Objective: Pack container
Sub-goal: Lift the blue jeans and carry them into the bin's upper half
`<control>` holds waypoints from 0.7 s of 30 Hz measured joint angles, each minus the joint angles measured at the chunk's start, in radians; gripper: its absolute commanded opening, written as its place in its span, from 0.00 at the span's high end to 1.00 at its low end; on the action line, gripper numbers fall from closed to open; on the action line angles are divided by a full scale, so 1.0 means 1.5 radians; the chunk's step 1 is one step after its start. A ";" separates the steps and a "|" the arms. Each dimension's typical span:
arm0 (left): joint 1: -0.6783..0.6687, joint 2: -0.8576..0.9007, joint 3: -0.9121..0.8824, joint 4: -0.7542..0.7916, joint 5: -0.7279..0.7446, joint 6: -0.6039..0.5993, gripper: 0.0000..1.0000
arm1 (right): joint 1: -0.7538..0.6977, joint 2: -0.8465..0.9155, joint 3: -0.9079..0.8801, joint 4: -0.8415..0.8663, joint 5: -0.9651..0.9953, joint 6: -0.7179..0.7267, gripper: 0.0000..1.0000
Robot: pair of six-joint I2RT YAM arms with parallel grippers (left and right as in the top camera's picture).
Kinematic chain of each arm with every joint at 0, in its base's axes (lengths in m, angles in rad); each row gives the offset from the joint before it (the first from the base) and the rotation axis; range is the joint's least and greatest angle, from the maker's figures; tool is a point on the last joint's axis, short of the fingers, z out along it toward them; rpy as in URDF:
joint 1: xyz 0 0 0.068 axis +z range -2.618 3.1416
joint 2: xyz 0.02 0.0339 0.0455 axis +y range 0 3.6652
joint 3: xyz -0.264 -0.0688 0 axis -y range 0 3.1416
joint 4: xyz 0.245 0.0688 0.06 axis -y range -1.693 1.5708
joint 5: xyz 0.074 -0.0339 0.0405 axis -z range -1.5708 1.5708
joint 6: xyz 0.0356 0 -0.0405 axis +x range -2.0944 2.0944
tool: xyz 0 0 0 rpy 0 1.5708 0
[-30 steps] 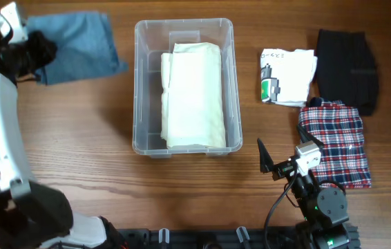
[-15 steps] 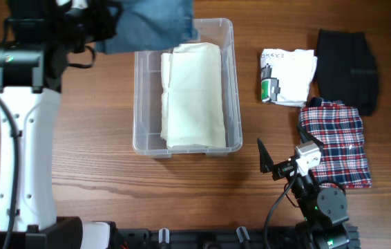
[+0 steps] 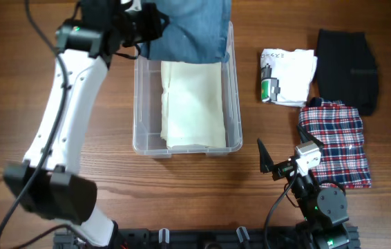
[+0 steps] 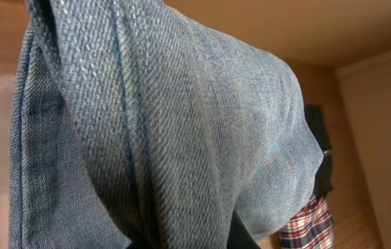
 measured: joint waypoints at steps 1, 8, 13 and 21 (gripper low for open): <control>-0.002 0.007 0.000 0.000 0.000 0.000 0.96 | 0.000 0.000 0.000 0.000 0.000 0.000 0.00; -0.005 0.058 0.000 0.007 -0.004 0.000 0.96 | 0.000 0.000 0.000 0.000 0.000 0.000 0.00; -0.006 0.102 0.000 0.013 -0.007 -0.001 0.96 | 0.000 0.000 0.000 0.000 0.000 0.000 0.00; -0.005 0.144 0.000 0.015 -0.012 0.000 0.91 | 0.000 0.000 0.000 0.000 0.000 0.000 0.00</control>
